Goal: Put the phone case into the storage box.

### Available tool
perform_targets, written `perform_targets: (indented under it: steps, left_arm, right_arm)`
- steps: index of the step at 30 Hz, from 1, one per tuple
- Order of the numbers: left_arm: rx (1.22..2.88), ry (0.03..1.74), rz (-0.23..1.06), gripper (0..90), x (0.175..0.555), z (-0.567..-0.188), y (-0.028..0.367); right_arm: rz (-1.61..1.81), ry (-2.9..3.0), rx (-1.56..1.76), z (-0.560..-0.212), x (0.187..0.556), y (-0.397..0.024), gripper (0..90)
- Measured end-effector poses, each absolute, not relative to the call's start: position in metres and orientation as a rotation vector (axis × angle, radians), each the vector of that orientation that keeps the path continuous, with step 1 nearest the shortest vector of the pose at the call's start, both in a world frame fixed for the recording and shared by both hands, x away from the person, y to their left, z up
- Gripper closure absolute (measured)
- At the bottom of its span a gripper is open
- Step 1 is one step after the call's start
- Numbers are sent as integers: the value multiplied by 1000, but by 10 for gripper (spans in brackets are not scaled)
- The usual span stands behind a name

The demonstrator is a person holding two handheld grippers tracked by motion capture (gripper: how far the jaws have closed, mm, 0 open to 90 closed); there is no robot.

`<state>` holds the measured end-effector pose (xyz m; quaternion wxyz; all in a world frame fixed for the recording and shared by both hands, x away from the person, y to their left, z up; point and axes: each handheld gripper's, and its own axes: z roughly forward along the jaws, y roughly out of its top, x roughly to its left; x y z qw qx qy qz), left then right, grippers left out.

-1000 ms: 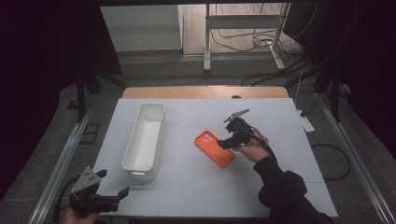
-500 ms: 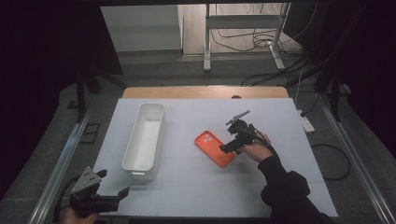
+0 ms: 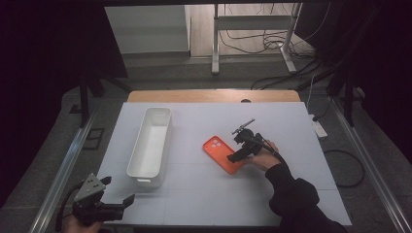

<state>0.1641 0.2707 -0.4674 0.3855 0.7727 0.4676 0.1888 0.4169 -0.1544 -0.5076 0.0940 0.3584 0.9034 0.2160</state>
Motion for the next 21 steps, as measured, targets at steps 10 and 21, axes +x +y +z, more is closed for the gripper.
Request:
perform_targets:
  steps: [10, 21]
  left_arm:
    - [1970, 1191, 481, 7, 164, -467, 270]
    - [1976, 1189, 487, 7, 164, -468, 270]
  right_arm:
    - [615, 2702, 1077, -509, 416, -155, 240]
    - [680, 2780, 1072, -503, 418, -163, 763]
